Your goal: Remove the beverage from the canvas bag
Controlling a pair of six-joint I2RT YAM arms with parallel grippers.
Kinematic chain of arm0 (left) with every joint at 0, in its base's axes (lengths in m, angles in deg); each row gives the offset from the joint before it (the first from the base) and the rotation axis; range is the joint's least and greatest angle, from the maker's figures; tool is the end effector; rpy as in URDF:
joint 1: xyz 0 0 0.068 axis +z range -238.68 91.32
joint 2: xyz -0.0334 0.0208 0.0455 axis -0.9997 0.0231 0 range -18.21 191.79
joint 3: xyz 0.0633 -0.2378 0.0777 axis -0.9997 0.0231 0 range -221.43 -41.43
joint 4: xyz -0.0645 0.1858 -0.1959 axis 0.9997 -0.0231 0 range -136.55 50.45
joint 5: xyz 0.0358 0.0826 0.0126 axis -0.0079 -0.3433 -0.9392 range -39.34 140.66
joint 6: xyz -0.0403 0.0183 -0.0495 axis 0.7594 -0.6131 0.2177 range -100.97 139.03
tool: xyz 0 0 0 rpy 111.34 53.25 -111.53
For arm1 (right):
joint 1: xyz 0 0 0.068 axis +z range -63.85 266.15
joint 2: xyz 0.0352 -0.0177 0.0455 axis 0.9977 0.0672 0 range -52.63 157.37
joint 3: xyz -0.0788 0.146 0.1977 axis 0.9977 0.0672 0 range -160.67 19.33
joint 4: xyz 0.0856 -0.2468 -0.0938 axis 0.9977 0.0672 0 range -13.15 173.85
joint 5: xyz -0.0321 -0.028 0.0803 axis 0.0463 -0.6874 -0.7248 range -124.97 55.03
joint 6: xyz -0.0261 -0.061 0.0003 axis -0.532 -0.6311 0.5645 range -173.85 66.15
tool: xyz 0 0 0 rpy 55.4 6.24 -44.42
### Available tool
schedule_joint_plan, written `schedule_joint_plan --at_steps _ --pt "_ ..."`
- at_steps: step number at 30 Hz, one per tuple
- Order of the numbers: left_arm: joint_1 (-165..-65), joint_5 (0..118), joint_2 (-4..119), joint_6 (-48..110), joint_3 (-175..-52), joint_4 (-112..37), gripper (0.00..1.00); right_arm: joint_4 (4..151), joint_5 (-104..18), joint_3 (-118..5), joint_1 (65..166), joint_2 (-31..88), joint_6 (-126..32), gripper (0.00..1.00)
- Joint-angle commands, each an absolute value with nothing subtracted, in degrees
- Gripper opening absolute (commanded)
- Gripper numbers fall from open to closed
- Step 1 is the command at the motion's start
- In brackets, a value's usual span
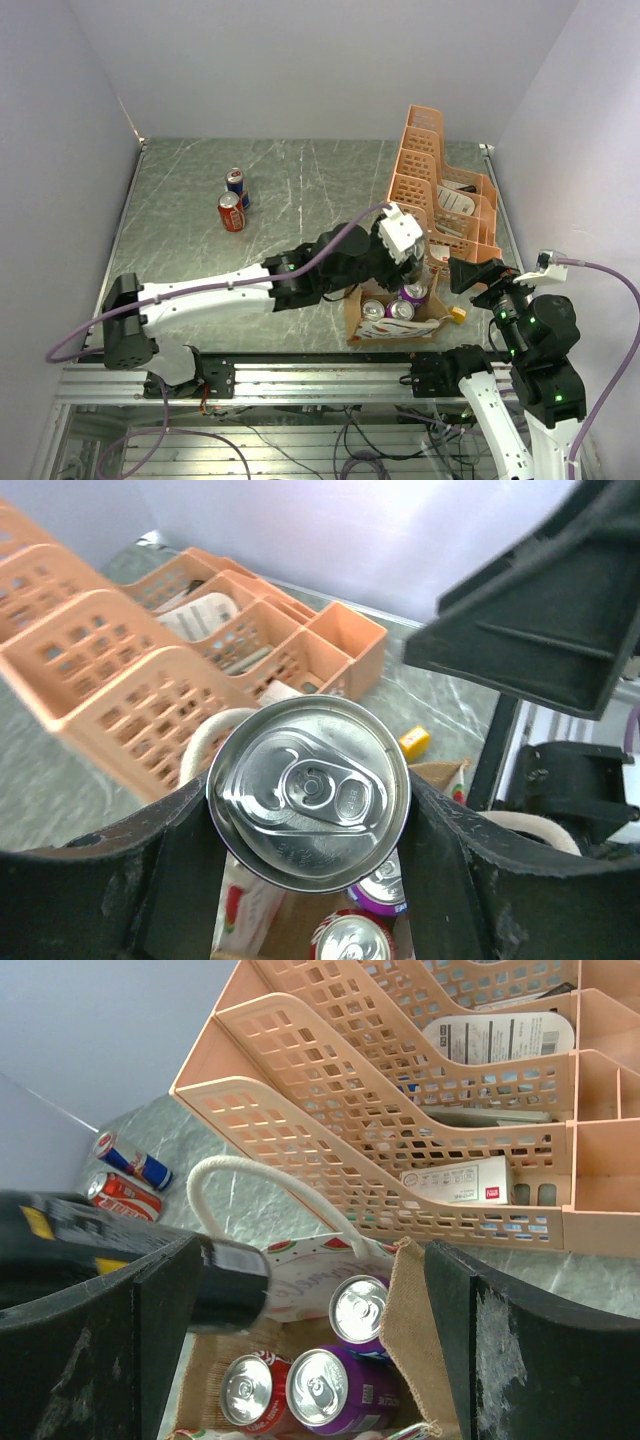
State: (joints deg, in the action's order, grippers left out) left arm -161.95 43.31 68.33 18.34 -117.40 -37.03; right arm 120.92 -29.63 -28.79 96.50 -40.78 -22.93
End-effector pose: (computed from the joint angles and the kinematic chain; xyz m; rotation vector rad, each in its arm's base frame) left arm 0.1212 -0.3798 0.3549 0.9908 1.4806 -0.8224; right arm 0.0772 0.0091 0.3508 0.3773 1.6858 0.4552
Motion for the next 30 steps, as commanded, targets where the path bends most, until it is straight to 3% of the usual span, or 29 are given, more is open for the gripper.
schedule_joint_plan --at_steps 1,8,17,26,30 --pt "-160.5 33.9 61.5 23.2 -122.2 -41.5 0.07 120.5 -30.2 -28.5 95.9 -41.3 -23.2 0.92" --pt "-159.9 22.0 49.9 26.6 -119.2 -51.3 0.07 120.4 -31.0 -28.4 95.3 -40.9 -23.6 0.92" --pt "-159.8 1.5 31.1 34.7 -96.7 -57.6 0.07 120.1 -31.9 -28.3 94.8 -40.6 -24.0 0.92" --pt "-159.5 -22.4 28.4 63.2 -84.5 -74.0 0.07 119.8 -33.4 -28.2 93.8 -40.0 -24.7 0.92" --pt "-153.9 -26.0 29.3 66.0 -81.4 -70.5 0.07 119.8 -33.6 -28.2 93.7 -39.9 -24.7 0.92"
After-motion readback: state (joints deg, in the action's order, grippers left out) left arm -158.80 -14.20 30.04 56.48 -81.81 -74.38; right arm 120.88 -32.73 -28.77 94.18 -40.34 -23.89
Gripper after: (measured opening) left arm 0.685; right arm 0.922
